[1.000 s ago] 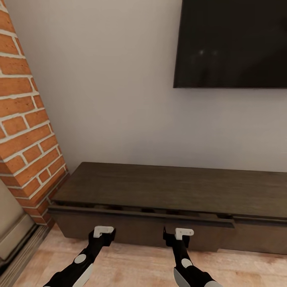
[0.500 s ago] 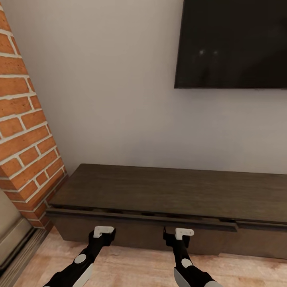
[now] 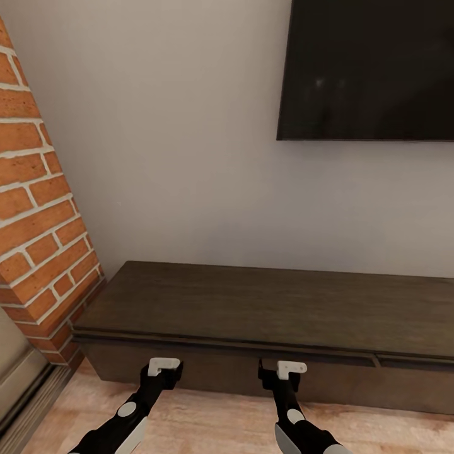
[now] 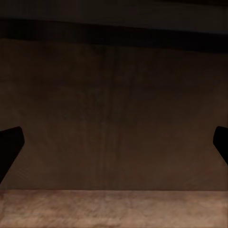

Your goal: Place each of the two pumpkins and all three candles from the living room inside a cabinet in the living room (use any cabinet), then make sure every cabinet is closed, and position the cauldron so it is next to a table in the living room.

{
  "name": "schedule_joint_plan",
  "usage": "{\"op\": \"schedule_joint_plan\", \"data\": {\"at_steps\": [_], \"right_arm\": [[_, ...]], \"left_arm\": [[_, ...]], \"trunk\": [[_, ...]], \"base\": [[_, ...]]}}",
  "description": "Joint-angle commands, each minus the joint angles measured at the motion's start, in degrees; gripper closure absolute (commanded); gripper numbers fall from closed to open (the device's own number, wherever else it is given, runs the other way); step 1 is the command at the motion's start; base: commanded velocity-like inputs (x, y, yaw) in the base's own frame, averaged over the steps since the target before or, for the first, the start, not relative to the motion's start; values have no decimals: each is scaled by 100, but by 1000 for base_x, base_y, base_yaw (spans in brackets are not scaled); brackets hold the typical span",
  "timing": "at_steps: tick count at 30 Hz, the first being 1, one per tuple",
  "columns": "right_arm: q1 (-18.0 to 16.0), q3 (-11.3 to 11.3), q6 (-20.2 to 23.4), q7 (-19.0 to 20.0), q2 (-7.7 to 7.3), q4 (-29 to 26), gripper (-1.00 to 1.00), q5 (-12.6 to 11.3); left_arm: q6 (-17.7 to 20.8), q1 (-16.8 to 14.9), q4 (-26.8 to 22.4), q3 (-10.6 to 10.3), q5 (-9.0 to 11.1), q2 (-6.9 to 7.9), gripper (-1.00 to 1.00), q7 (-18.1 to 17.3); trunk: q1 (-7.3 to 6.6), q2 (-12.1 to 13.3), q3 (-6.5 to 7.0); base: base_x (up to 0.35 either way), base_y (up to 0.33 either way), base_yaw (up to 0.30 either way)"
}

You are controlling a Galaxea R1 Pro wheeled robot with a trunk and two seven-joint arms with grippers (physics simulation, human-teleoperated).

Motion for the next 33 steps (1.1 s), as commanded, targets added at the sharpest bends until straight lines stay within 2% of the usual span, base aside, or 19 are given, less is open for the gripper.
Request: {"op": "schedule_joint_plan", "data": {"at_steps": [1, 8, 27, 33], "right_arm": [[-6, 63, -12, -37, -1, 2, -100, -18], [-6, 63, -11, -37, -1, 2, -100, -18], [-6, 63, -10, -37, -1, 2, -100, -18], [-6, 63, -8, -41, -1, 2, -100, -18]], "left_arm": [[-25, -5, -2, -48, 47, 7, -100, 29], [-25, -5, -2, -48, 47, 8, -100, 28], [-25, -5, 1, -48, 49, 9, -100, 21], [-19, -5, 3, -48, 54, 6, -100, 21]], "trunk": [[-1, -2, -5], [-1, -2, -5], [-1, -2, -5], [-1, -2, -5]], "base": [[8, 0, 0], [-146, 0, 0], [-313, 0, 0], [-127, 0, 0]]}}
